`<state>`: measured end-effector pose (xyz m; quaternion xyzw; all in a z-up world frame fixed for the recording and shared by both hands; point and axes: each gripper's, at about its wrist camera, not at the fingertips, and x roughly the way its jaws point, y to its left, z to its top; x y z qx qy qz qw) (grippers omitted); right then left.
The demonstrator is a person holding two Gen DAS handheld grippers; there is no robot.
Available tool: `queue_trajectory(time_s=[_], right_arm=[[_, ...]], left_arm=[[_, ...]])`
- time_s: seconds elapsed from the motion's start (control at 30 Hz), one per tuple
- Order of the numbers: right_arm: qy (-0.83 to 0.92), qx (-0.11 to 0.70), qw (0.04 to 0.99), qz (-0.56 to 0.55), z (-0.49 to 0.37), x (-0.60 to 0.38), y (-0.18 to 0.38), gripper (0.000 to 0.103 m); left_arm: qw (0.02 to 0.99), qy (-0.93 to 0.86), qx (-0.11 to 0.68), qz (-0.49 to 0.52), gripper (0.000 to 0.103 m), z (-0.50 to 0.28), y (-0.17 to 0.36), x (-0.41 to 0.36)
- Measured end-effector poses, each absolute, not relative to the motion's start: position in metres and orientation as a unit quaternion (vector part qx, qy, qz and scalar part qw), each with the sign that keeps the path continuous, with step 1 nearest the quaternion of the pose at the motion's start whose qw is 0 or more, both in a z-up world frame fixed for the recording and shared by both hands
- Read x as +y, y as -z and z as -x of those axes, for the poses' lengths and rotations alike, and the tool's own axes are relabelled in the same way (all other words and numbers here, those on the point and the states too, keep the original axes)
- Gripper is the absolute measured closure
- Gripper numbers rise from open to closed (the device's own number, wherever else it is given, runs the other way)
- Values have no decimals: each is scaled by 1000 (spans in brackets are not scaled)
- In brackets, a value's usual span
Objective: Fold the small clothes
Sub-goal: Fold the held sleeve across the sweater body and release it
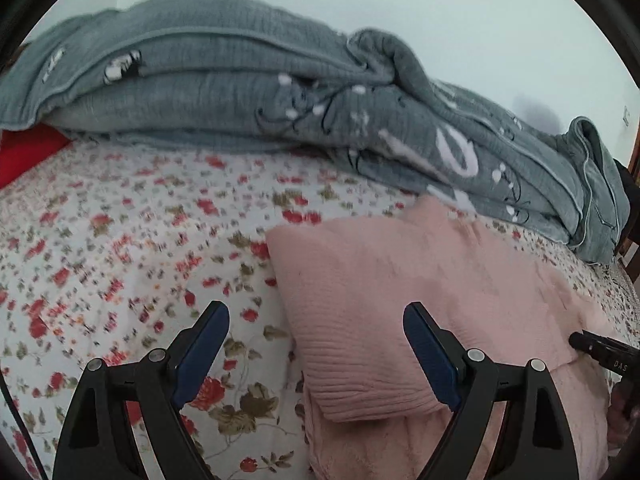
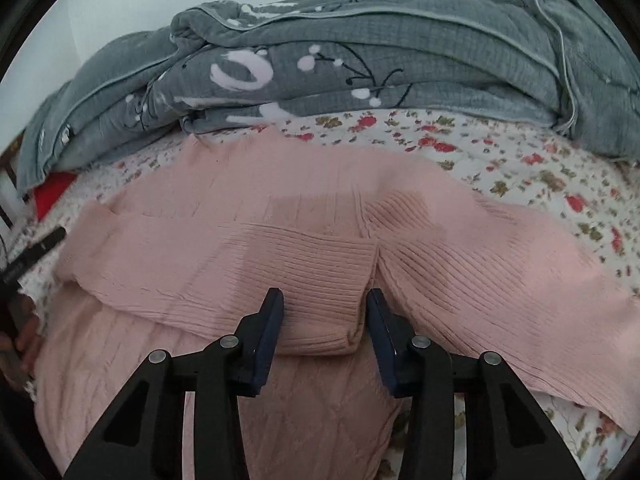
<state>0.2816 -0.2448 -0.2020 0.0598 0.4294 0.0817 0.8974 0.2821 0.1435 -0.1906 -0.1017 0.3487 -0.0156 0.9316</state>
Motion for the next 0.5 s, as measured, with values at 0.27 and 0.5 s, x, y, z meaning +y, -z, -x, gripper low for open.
queue_trajectory(time_s=[0.27, 0.5], right_arm=[[-110, 342, 929, -90, -257, -256, 180, 99], [-85, 334, 930, -126, -258, -273, 178, 100]], left_arm=[[914, 33, 380, 140, 14, -288, 205, 149], [929, 38, 337, 149, 14, -273, 195, 151]])
